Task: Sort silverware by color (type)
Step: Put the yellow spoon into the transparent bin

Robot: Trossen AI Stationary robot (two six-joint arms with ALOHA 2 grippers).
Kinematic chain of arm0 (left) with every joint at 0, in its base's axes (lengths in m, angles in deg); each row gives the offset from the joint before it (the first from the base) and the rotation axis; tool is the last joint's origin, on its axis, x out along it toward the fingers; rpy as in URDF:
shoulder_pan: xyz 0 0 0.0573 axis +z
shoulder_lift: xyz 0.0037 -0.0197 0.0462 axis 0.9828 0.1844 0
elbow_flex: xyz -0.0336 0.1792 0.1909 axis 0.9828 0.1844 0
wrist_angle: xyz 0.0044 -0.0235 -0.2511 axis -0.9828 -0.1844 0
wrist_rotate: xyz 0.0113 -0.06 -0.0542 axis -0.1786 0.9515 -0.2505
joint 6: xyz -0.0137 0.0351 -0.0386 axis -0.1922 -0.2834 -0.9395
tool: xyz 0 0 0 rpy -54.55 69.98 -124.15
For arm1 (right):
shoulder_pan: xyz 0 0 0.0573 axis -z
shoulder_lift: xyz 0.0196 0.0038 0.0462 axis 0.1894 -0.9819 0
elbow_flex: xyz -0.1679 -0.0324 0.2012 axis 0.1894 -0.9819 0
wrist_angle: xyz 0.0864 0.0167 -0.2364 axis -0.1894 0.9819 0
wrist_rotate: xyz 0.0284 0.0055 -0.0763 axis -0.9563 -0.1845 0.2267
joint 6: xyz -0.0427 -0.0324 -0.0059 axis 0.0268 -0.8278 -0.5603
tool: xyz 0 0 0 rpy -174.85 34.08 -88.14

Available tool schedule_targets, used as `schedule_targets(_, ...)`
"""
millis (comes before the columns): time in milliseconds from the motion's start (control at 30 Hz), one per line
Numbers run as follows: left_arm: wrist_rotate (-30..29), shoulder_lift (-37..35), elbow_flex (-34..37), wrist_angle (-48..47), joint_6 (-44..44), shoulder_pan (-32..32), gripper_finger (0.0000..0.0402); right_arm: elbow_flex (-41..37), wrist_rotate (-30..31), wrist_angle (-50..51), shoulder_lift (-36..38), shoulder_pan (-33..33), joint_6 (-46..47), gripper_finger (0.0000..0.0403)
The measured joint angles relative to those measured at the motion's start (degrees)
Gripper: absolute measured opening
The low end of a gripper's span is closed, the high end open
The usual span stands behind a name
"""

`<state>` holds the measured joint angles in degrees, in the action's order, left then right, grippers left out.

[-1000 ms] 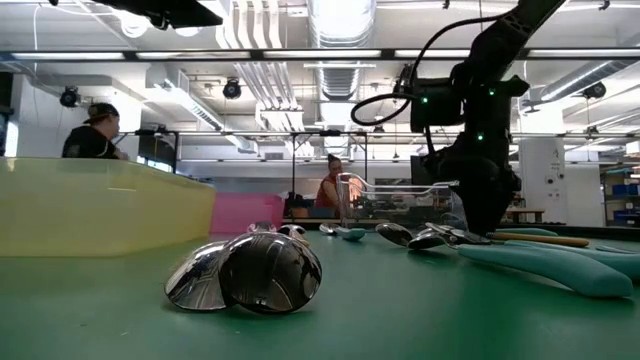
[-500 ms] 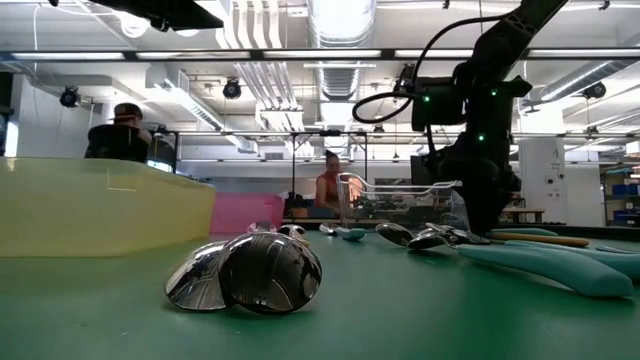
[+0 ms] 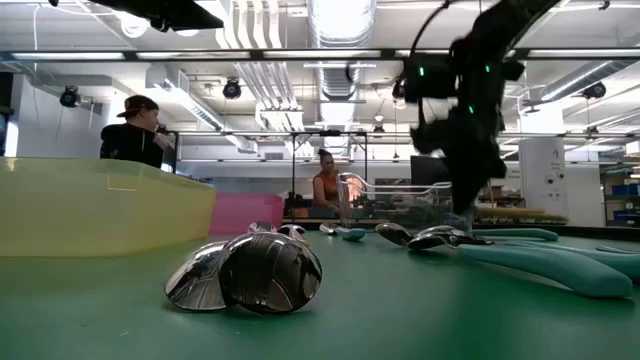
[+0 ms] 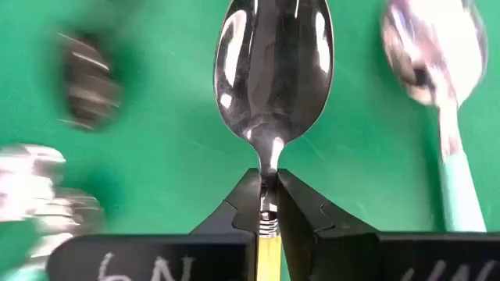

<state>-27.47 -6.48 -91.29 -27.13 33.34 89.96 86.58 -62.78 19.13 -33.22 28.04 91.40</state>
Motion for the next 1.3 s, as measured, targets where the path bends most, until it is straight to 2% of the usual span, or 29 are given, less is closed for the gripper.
schedule_targets(133, 0.0, 0.0, 0.0, 0.2, 0.0, 0.0, 0.0000, 5.1, -0.7, -0.5, 1.8, -0.4, -1.4, 0.0016)
schedule_targets(300, 0.0, 0.0, 0.0, 0.5, 0.1, 0.0, 0.0000, 14.5, 0.7, -4.1, 1.0, -0.4, -7.8, 0.0015)
schedule_targets(500, 0.0, -0.1, 0.0, 0.3, 0.2, 0.0, 0.0000, 28.0, 3.4, -6.6, -4.1, 0.5, -19.9, 0.0015)
schedule_targets(733, 0.0, -1.1, 0.0, -0.3, 0.2, 0.0, 0.0000, 43.3, 6.4, -3.8, -13.5, 5.0, -32.7, 0.0015)
schedule_targets(933, -0.1, -2.5, 0.0, -0.9, 0.2, 0.0, 0.0000, 55.5, 6.6, 1.6, -22.5, 10.3, -38.3, 0.0015)
schedule_targets(1067, -0.5, -3.3, 0.0, -1.7, 0.2, 0.0, 0.0000, 63.3, 6.4, 9.9, -28.0, 13.0, -41.3, 0.0015)
schedule_targets(1200, -2.9, -4.1, 0.0, -2.4, 0.1, 0.0, 0.0000, 67.5, 7.1, 19.7, -32.0, 15.1, -44.9, 0.0015)
schedule_targets(1300, -4.0, -4.5, 0.0, -2.7, -0.2, 0.0, 0.0000, 68.6, 10.9, 26.3, -33.3, 15.8, -48.0, 0.0015)
